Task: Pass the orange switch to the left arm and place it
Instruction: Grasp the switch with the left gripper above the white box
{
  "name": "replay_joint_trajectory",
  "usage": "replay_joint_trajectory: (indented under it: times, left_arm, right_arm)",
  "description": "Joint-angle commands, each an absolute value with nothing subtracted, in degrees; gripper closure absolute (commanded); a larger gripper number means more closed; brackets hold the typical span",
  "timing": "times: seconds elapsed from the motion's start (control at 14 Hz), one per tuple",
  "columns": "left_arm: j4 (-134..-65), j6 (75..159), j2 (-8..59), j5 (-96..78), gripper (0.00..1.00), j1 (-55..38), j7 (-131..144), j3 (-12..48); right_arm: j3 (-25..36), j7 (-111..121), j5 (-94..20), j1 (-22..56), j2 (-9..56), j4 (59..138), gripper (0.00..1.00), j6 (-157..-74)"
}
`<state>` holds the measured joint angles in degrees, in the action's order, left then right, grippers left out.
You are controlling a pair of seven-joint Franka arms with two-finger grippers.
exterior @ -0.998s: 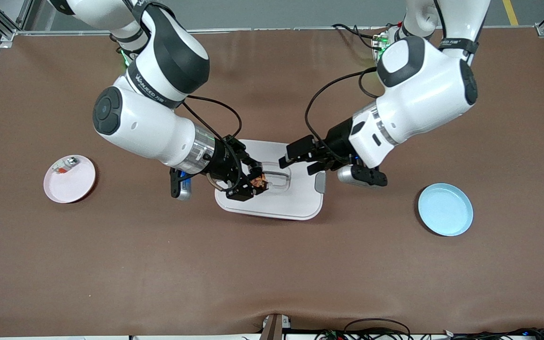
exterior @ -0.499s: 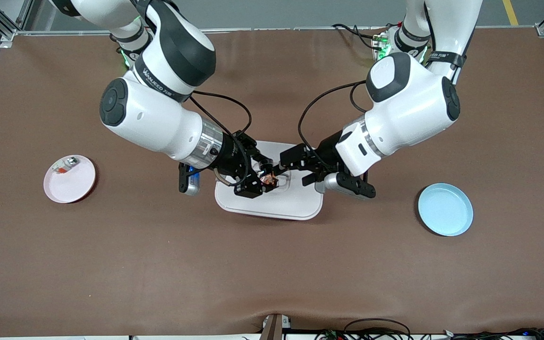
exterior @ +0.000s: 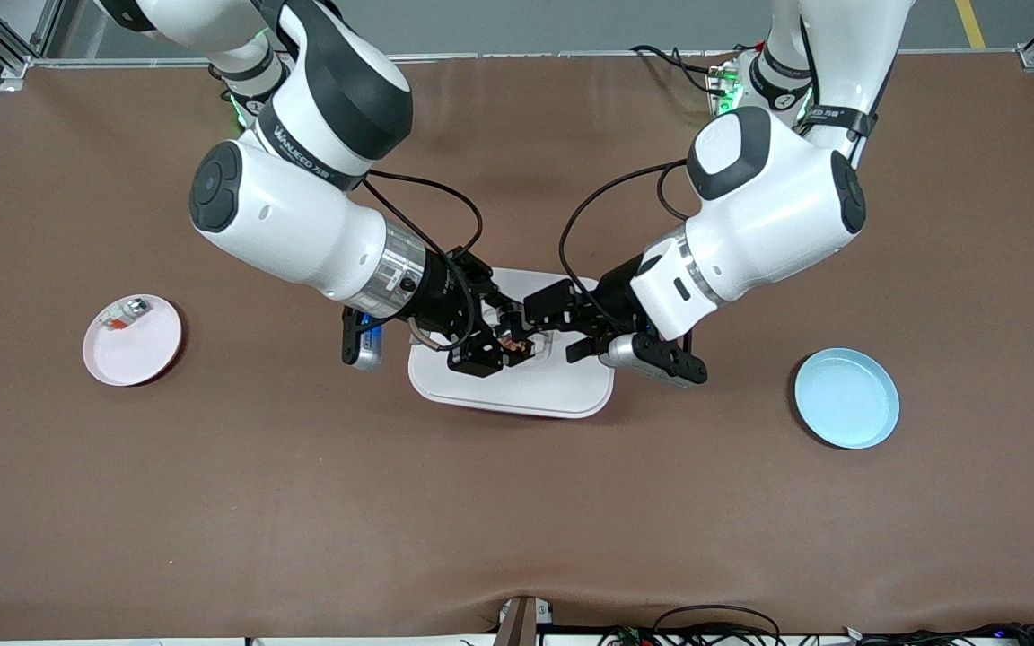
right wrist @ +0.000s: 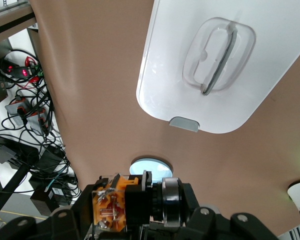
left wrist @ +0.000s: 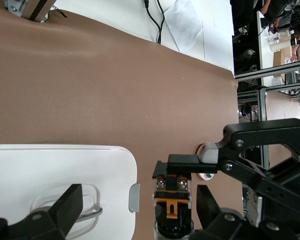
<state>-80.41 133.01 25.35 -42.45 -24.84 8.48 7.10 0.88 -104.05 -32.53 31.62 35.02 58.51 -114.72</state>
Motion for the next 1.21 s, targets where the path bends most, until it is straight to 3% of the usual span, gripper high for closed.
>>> replay_joint_trajectory:
  times: [0.0,0.43,0.5,0.64,0.71,0.78,0.93,1.14]
  left_arm:
    - [-79.1,134.1,26.3,-43.7,0.00,-25.0,7.2,7.6]
    - [-79.1,135.4,26.4,-43.7,0.00,-24.9,7.3,8.4]
    - [-79.1,135.4,26.4,-43.7,0.04,-24.9,7.3,8.4]
    - [-79.1,135.4,26.4,-43.7,0.41,-24.9,7.2,8.4]
    - [-79.1,135.4,26.4,-43.7,0.56,-24.8,7.1,8.4]
    - [-79.1,135.4,26.4,-43.7,0.65,-24.7,6.7,8.4]
    - [-79.1,135.4,26.4,-43.7,0.96,-24.6,6.2,8.4]
    - [-79.1,135.4,26.4,-43.7,1.00,-24.4,6.1,8.4]
  right_arm:
    - [-0.7,-105.0,-33.5,31.2,36.1,56.3,1.00,-116.9]
    - [-1.0,-104.9,-33.6,31.1,36.2,56.3,1.00,-117.6]
    - [-1.0,-104.9,-33.6,31.2,36.1,56.3,1.00,-117.6]
    - [-1.0,-105.0,-33.6,31.2,36.1,56.3,1.00,-117.5]
    - [-1.0,-105.0,-33.6,31.2,36.1,56.3,1.00,-117.5]
    - [-1.0,-105.0,-33.6,31.2,36.1,56.3,1.00,-117.4]
    - [-1.0,-105.0,-33.6,31.2,36.1,56.3,1.00,-117.4]
    - [-1.1,-104.9,-33.6,31.2,36.1,56.3,1.00,-117.3]
